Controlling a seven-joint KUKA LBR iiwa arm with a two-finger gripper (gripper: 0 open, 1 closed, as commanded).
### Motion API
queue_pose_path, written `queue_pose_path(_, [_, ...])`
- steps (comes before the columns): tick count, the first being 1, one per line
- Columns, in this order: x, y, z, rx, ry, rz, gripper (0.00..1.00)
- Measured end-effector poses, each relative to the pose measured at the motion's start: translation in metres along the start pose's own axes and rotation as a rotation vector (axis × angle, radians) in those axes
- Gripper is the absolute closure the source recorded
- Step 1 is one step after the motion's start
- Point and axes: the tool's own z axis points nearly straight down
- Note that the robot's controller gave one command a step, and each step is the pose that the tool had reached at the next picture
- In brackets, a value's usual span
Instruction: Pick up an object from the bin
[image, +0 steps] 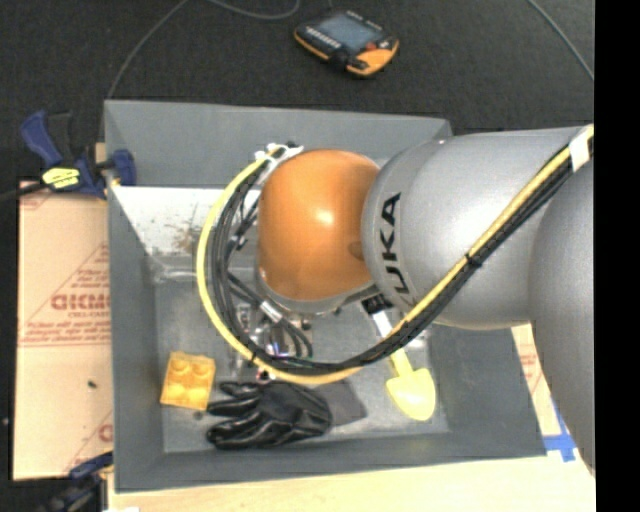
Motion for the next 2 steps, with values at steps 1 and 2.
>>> queue_pose_path(1, [-0.017,0.04,-0.029,0.0,0.004,-0.186,1.0])
queue_pose_path(2, [0.001,-0.004,0.045,0.002,0.0,-0.026,1.0])
